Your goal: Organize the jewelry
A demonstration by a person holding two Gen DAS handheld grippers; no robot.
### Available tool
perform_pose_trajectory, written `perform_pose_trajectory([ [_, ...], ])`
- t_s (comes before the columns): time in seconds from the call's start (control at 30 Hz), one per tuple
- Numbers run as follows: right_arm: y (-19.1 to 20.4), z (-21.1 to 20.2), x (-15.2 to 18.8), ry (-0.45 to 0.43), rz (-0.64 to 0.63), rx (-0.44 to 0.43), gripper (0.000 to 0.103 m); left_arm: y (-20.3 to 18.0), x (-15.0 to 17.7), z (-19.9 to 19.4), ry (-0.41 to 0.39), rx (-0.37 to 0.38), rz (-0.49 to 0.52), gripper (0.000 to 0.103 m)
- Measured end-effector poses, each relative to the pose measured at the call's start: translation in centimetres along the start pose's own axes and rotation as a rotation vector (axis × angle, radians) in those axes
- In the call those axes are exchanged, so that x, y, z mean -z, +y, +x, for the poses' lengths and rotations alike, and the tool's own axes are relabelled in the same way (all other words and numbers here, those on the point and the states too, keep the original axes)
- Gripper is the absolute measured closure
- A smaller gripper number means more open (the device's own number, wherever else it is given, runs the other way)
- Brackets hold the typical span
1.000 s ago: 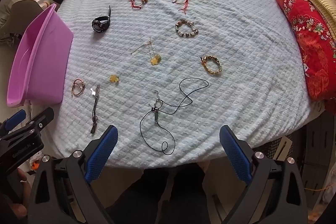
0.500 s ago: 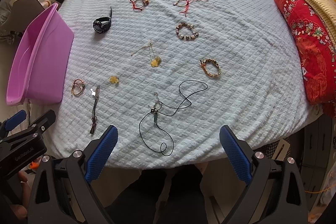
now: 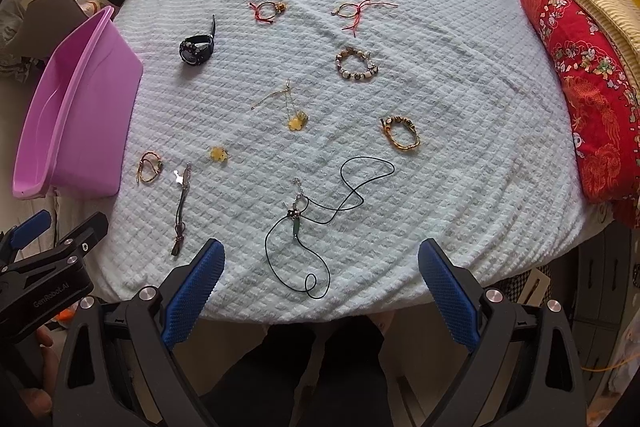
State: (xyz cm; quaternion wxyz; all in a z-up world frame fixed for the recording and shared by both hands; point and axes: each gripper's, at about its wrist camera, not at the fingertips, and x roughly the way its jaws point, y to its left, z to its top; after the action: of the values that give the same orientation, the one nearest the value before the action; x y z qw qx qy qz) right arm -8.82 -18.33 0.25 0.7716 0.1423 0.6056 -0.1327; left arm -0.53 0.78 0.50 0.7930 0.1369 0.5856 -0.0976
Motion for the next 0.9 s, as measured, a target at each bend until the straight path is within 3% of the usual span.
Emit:
perform_pose_trajectory([
  [0.9, -0.06, -0.49, -0.07, -0.016, -0.013, 0.009, 0.01, 0.18, -0.2, 0.27, 0.008, 0.002, -0.002, 0.006],
])
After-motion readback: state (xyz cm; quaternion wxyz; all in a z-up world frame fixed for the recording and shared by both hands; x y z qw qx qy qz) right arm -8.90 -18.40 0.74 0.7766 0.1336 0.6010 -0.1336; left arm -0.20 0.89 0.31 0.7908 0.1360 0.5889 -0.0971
